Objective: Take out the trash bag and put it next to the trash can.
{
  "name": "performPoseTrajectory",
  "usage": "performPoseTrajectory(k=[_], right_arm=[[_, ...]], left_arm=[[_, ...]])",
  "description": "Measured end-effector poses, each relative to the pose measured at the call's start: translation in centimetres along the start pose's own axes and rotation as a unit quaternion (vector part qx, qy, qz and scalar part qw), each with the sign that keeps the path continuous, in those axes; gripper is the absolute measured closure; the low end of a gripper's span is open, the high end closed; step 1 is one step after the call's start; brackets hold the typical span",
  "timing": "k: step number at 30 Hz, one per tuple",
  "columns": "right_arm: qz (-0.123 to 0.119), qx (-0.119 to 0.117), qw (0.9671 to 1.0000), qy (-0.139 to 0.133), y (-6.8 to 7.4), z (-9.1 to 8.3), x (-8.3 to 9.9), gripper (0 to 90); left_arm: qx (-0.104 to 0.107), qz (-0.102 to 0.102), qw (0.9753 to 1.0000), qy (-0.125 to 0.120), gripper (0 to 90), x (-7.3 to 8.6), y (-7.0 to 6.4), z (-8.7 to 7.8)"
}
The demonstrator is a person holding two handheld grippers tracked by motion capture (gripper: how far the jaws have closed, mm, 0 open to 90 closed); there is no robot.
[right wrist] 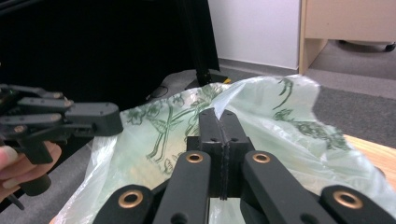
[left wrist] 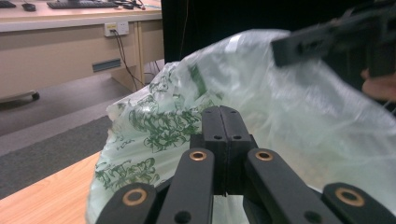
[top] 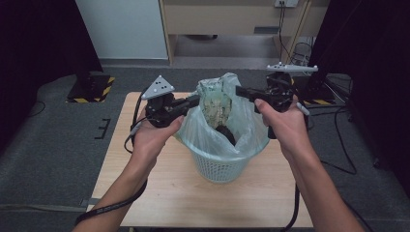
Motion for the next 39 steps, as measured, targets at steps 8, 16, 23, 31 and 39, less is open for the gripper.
performPoseTrajectory(k=[8, 16, 23, 31, 39], right_arm=[[-0.004, 0.0, 1.0, 0.001, 0.3, -0.1, -0.4, 90.0], [-0.009, 0.008, 0.9999, -0.011, 0.3, -1.0, -1.6, 90.0], [-0.012, -0.023, 0.9996, 0.008, 1.3, 0.2, -0.5, 90.0], [-0.009, -0.049, 0.9985, 0.024, 2.3, 1.7, 0.5, 85.8], [0.0, -0.07, 0.9969, 0.038, 2.7, 2.2, 1.1, 70.5]], left_arm=[[0.002, 0.004, 1.0, -0.003, 90.0, -0.7, -0.8, 0.3], [0.013, -0.001, 0.9999, -0.01, 90.0, -1.2, -1.3, 0.5], [0.018, -0.003, 0.9997, -0.015, 90.0, -1.8, -1.8, 0.9], [0.017, -0.005, 0.9998, 0.003, 90.0, -1.8, -1.5, 2.7], [0.023, -0.014, 0.9996, 0.012, 90.0, -1.4, -1.3, 4.2]])
Point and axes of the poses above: each handheld gripper's, and its own axes: z roughly forward along the jaws, x roughly out of its underside, y roughly to its left, the point moved 4 cm from there along z, roughly forward along the jaws, and after that the axes turned 12 degrees about -z, right-handed, at the moved point
